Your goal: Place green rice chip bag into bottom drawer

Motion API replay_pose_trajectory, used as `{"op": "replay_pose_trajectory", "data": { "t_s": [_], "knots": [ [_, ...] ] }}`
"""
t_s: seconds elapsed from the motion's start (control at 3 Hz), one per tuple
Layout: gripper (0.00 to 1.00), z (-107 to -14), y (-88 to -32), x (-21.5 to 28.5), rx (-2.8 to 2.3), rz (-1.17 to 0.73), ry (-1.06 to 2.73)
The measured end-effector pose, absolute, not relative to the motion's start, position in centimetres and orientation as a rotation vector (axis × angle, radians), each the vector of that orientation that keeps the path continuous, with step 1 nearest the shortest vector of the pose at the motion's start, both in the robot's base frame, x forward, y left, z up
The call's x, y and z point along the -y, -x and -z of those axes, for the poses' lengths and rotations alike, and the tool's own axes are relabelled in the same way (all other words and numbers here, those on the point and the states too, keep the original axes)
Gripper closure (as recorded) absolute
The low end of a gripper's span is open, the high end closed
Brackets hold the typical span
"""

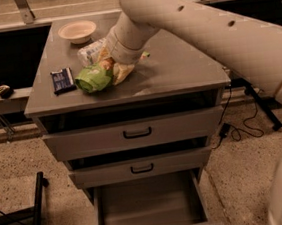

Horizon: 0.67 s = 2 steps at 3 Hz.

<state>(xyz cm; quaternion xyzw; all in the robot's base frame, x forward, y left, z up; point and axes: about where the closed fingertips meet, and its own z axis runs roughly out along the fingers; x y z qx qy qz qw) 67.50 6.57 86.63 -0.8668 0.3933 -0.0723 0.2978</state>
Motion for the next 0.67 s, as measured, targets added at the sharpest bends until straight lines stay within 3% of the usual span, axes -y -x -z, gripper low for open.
{"op": "replay_pose_trajectory", "data": {
  "t_s": [0.33,0.67],
  "knots": [
    [0.98,-88.6,-64.3,-2.9,-1.077,0.127,2.193],
    [1.0,-91.9,-60.8,3.6,-1.194,0.201,2.095]
  ]
}}
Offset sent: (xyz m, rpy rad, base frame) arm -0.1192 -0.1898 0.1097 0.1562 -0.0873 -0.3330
